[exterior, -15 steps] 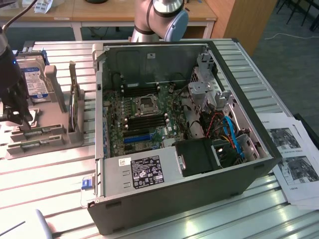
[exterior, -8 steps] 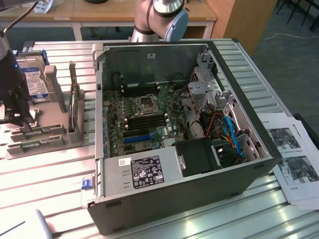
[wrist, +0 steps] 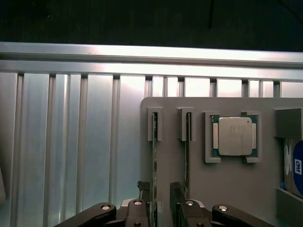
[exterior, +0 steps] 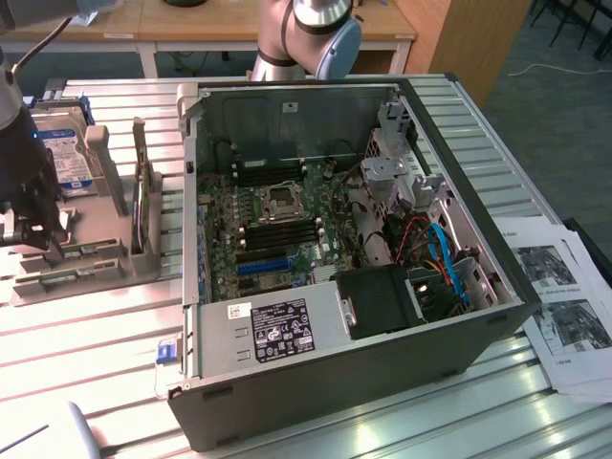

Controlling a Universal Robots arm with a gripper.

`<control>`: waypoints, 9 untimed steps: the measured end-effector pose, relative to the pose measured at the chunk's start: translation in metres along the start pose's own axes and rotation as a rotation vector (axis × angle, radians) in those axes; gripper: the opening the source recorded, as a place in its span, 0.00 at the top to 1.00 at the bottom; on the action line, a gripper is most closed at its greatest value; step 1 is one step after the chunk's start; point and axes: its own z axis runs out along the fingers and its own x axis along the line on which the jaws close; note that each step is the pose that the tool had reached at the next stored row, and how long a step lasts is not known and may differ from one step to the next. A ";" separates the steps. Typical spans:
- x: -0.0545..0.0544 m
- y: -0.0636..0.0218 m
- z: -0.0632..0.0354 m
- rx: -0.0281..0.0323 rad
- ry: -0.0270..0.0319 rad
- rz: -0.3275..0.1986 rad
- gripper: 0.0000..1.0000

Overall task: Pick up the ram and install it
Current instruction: 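Pick up the ram and move it above insertion slot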

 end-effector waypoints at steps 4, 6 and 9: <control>0.000 -0.0001 0.0049 -0.0001 0.0000 0.000 0.69; 0.000 -0.0002 0.0076 -0.0001 0.0000 0.000 0.69; 0.000 -0.0003 0.0112 -0.0001 0.0000 0.000 0.69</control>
